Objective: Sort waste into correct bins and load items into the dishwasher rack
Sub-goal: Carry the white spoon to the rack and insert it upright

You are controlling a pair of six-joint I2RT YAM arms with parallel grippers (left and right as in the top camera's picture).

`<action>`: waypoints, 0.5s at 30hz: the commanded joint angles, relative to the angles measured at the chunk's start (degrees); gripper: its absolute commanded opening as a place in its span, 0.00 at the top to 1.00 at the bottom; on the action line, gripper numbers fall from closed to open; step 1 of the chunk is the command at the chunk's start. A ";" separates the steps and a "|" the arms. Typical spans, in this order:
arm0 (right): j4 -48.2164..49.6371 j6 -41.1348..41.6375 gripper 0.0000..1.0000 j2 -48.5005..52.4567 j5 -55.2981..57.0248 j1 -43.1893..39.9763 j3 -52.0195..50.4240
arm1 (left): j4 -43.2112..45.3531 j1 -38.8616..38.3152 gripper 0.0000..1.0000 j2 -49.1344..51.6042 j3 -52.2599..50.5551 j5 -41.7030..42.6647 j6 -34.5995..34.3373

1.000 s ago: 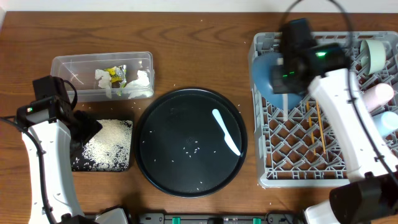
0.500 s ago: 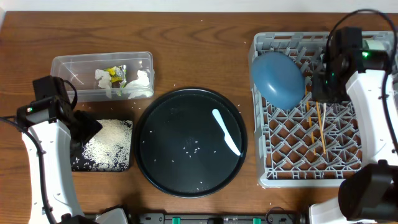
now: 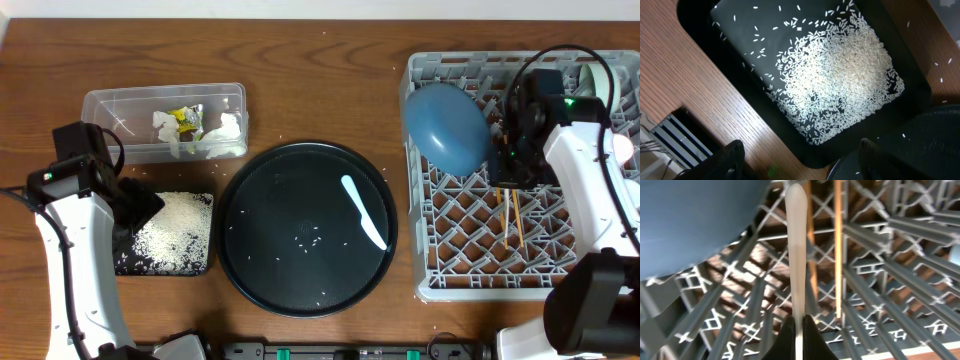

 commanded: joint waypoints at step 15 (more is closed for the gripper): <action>-0.33 -0.81 0.68 -0.68 -1.05 1.14 -0.20 | -0.13 0.35 0.27 0.22 -0.26 -0.09 -0.31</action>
